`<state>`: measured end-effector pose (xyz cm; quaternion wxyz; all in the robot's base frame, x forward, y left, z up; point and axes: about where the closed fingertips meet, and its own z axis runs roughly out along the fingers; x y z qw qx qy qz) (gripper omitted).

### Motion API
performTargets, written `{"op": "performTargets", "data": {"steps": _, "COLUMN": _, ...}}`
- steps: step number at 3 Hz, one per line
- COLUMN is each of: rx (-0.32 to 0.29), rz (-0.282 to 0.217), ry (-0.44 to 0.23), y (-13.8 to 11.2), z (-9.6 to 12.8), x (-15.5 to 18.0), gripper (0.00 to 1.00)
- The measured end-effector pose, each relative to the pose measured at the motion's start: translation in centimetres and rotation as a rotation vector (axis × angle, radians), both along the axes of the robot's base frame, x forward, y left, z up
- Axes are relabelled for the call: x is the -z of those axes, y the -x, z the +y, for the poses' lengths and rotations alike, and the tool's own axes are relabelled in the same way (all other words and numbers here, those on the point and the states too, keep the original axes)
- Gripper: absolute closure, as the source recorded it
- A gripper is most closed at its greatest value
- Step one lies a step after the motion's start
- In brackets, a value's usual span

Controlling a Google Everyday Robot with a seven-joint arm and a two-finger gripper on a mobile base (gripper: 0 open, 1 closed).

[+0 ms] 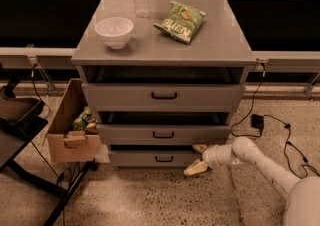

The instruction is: Close middle drawer

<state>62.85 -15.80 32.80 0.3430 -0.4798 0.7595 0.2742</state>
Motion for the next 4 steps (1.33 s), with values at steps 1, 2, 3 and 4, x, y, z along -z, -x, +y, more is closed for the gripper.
{"op": "performTargets", "data": {"steps": 1, "rx": -0.008, "rz": -0.001, "ry": 0.013, "y": -1.4, "z": 0.5, "x": 0.3, "gripper": 0.50}}
{"op": "performTargets", "data": {"steps": 2, "rx": 0.012, "rz": -0.024, "ry": 0.023, "y": -3.3, "z": 0.2, "x": 0.2, "gripper": 0.81}}
{"op": "performTargets", "data": {"steps": 3, "rx": 0.046, "rz": -0.048, "ry": 0.028, "y": -4.3, "z": -0.6, "x": 0.0, "gripper": 1.00}}
{"op": "performTargets", "data": {"steps": 4, "rx": 0.103, "rz": -0.055, "ry": 0.046, "y": -5.2, "z": -1.5, "x": -0.2, "gripper": 1.00}}
